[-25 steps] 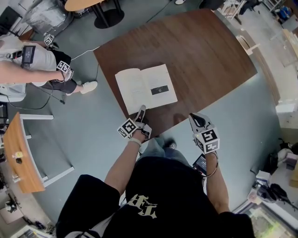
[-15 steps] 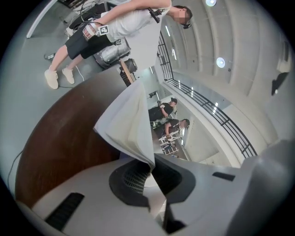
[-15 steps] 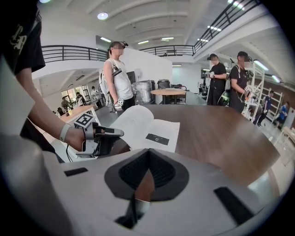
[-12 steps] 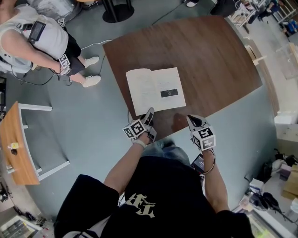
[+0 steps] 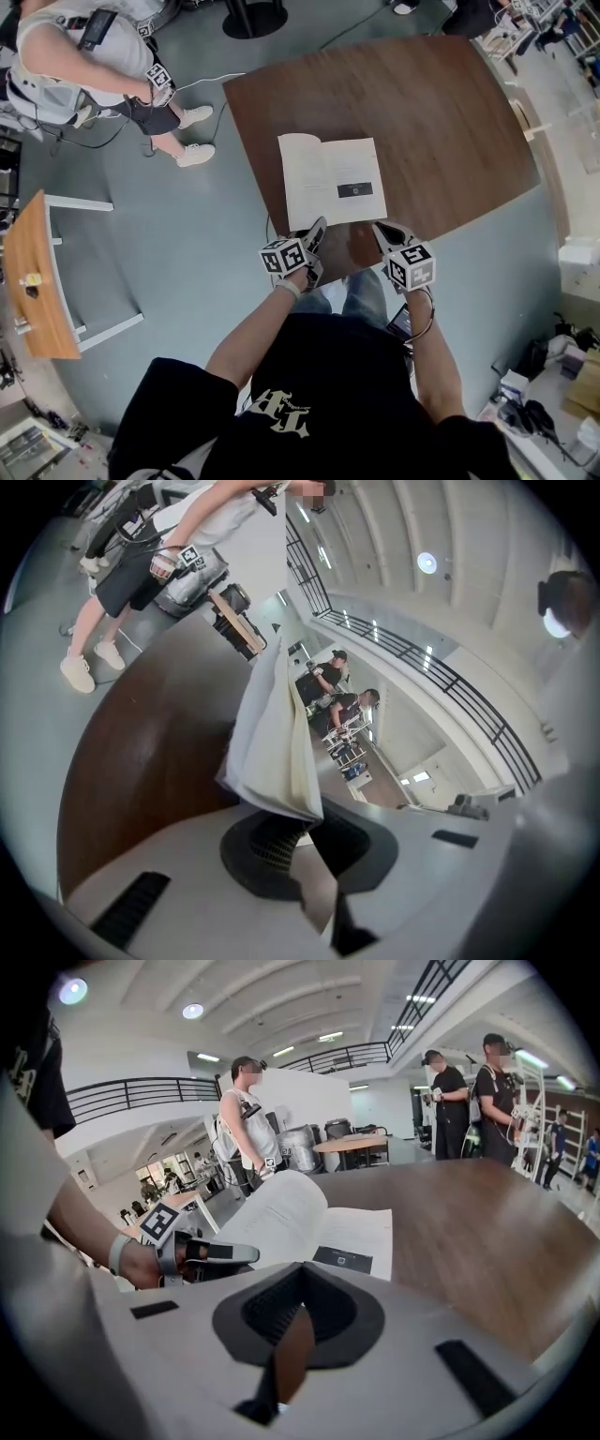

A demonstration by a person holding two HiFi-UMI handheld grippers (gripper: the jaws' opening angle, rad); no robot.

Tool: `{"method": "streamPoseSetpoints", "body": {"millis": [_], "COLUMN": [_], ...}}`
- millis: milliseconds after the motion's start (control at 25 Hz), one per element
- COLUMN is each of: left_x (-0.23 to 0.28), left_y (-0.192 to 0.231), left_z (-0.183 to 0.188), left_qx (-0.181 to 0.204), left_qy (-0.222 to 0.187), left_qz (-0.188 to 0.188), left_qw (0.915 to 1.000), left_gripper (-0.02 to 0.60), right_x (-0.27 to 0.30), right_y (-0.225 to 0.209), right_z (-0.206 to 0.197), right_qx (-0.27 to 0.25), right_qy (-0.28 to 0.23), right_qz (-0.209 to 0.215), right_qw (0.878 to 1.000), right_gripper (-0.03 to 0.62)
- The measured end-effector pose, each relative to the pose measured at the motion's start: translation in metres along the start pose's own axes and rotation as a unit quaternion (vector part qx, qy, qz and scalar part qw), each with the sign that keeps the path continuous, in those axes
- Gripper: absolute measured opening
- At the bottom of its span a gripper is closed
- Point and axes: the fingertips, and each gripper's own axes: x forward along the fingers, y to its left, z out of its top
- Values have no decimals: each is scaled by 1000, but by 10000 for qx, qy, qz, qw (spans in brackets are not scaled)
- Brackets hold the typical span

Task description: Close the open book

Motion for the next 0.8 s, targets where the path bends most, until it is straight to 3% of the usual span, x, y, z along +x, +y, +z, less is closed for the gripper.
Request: {"method": "streamPoseSetpoints", "body": {"millis": [200,360,400,800], "left_x": [0,5,5,18], "left_y": [-2,-8,-10,-21], "left_z": [-3,-4,-4,-8], "left_qx": [183,470,550,971], "left_qy": [149,318,356,620], "left_qz": [190,399,449,869], "left_qw": [9995,9976,9968,9895], "left_gripper": [15,15,15,15], "right_x": [31,55,59,83], "right_y": [5,11,14,26], "right_z": [7,22,27,53], "right_qx": [59,443,528,878], "right_qy": [132,105,91,208], "right_qz": [421,1063,1223,2168], "right_qw": [9990,9933,9911,9720], "right_gripper": [-12,-4,28,134]}}
